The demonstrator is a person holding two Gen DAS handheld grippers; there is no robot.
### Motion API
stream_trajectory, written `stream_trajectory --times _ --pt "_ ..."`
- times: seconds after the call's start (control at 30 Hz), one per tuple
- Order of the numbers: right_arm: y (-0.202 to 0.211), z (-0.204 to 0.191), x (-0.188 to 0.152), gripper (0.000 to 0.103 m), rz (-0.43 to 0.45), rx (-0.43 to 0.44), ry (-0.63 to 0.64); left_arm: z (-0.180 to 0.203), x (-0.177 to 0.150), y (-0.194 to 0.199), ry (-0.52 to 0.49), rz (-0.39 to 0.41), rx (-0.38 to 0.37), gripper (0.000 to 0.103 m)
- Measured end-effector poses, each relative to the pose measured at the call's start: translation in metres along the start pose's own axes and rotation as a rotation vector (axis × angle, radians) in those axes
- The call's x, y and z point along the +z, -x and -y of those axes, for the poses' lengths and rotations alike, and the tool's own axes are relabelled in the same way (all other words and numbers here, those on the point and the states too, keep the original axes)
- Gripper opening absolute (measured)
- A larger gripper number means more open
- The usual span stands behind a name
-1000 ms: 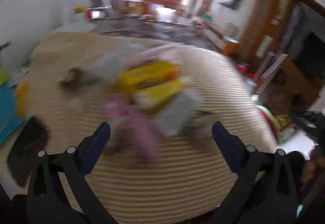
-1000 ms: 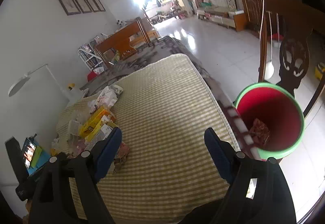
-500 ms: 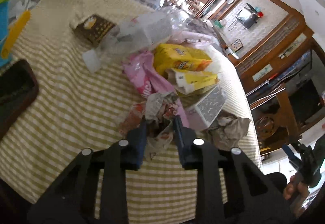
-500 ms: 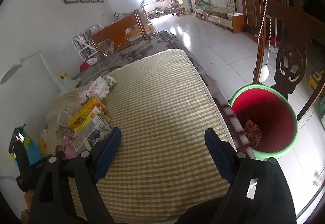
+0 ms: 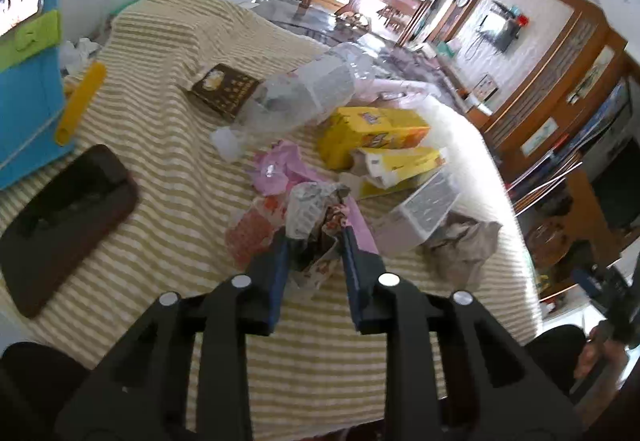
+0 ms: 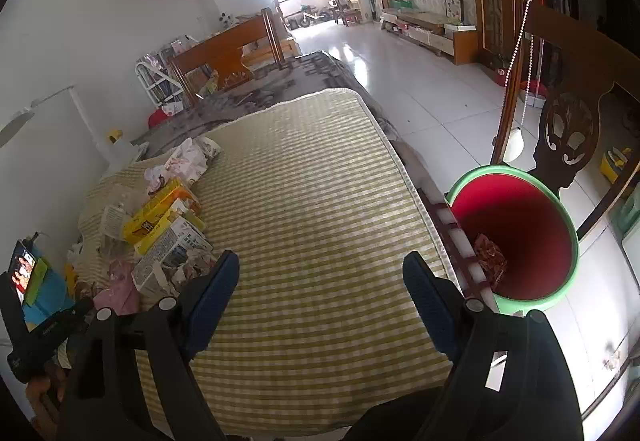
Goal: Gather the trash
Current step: 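Return both tools to the table and grasp crumpled paper with the left tool, then grasp the pink plastic bag with the right tool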
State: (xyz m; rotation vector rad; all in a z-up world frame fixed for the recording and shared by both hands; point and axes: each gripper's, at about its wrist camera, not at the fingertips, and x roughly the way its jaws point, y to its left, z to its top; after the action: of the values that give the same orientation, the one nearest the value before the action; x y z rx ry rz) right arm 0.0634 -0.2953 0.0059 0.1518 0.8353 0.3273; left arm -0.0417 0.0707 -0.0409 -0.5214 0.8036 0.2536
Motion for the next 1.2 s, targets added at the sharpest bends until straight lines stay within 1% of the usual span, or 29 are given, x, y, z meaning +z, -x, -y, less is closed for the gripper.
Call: stream_trajectory --times 0.03,0.07,0.1,0.13,0.2,0.3,0.37,0.4,0.43,0.47,0.5,0.53,0.57,0.6,0.67,0.7,0.77,0.87,0.9,0.93,0.97,1.0,1.03,1.1,1.2 --pt "-0.001 -0.001 -0.001 0.081 -0.002 -0.001 0.005 -0.003 -0.003 -0.002 0.007 -0.006 0.006 0.041" --pt "-0.001 -0.002 -0.001 0.081 -0.003 -0.002 0.01 -0.006 -0.005 -0.006 0.018 -0.015 0.007 0.055" --pt "-0.002 -0.004 -0.002 0.081 -0.007 -0.002 0.016 -0.01 -0.008 -0.008 0.036 -0.025 0.005 0.06" --pt "-0.002 -0.004 -0.002 0.081 -0.009 -0.001 0.019 -0.016 -0.011 -0.011 0.061 -0.033 -0.006 0.06" --pt "-0.003 -0.006 -0.003 0.081 -0.011 -0.003 0.026 -0.022 -0.011 -0.012 0.091 -0.031 -0.003 0.068" --pt "-0.005 -0.009 -0.004 0.081 -0.012 -0.004 0.038 -0.03 -0.009 -0.009 0.106 0.012 0.016 0.074" --pt "-0.007 -0.013 -0.005 0.081 -0.018 -0.01 0.053 -0.033 -0.011 -0.015 0.1 -0.019 0.014 0.074" --pt "-0.008 -0.015 -0.005 0.081 -0.021 -0.011 0.061 -0.036 -0.013 -0.021 0.107 -0.054 -0.011 0.074" --pt "-0.009 -0.018 -0.006 0.081 -0.025 -0.01 0.069 -0.037 -0.015 -0.023 0.119 -0.069 -0.027 0.073" --pt "-0.011 -0.02 -0.007 0.081 -0.027 -0.007 0.072 -0.038 -0.016 -0.022 0.124 -0.072 -0.038 0.067" --pt "-0.012 -0.023 -0.008 0.081 -0.031 0.001 0.072 -0.037 -0.016 -0.019 0.12 -0.063 -0.041 0.053" --pt "-0.015 -0.027 -0.008 0.081 -0.039 0.026 0.064 -0.037 -0.014 -0.013 0.11 -0.044 -0.056 0.045" --pt "-0.019 -0.031 -0.009 0.081 -0.054 0.062 0.053 -0.036 -0.013 -0.007 0.106 -0.025 -0.061 0.034" --pt "-0.025 -0.038 -0.009 0.081 -0.078 0.102 0.041 -0.037 -0.012 0.0 0.102 -0.002 -0.055 0.03" --pt "-0.036 -0.056 -0.009 0.081 -0.123 0.16 0.047 -0.041 -0.013 0.011 0.092 0.051 -0.014 0.03" --pt "-0.041 -0.07 -0.009 0.081 -0.138 0.187 0.072 -0.046 -0.014 0.015 0.093 0.07 0.019 0.03" --pt "-0.049 -0.108 -0.009 0.081 -0.145 0.23 0.177 -0.058 -0.017 0.013 0.126 0.062 0.056 0.03" --pt "-0.06 -0.169 -0.012 0.076 -0.149 0.283 0.359 -0.08 -0.017 0.009 0.221 0.048 0.058 0.03" --pt "-0.067 -0.191 -0.014 0.076 -0.168 0.306 0.416 -0.084 -0.017 0.009 0.237 0.051 0.063 0.03" --pt "-0.073 -0.204 -0.016 0.076 -0.183 0.318 0.441 -0.083 -0.018 0.01 0.24 0.052 0.065 0.03" --pt "-0.08 -0.22 -0.02 0.072 -0.206 0.332 0.473 -0.083 -0.018 0.01 0.238 0.053 0.067 0.031" --pt "-0.086 -0.229 -0.023 0.066 -0.221 0.34 0.495 -0.084 -0.018 0.011 0.234 0.055 0.071 0.034" --pt "-0.095 -0.245 -0.029 0.062 -0.245 0.348 0.538 -0.083 -0.018 0.011 0.232 0.057 0.075 0.035" --pt "-0.106 -0.258 -0.037 0.048 -0.27 0.355 0.584 -0.086 -0.018 0.012 0.246 0.059 0.074 0.037" --pt "-0.125 -0.273 -0.05 0.036 -0.338 0.368 0.615 -0.088 -0.017 0.008 0.261 0.062 0.07 0.039"
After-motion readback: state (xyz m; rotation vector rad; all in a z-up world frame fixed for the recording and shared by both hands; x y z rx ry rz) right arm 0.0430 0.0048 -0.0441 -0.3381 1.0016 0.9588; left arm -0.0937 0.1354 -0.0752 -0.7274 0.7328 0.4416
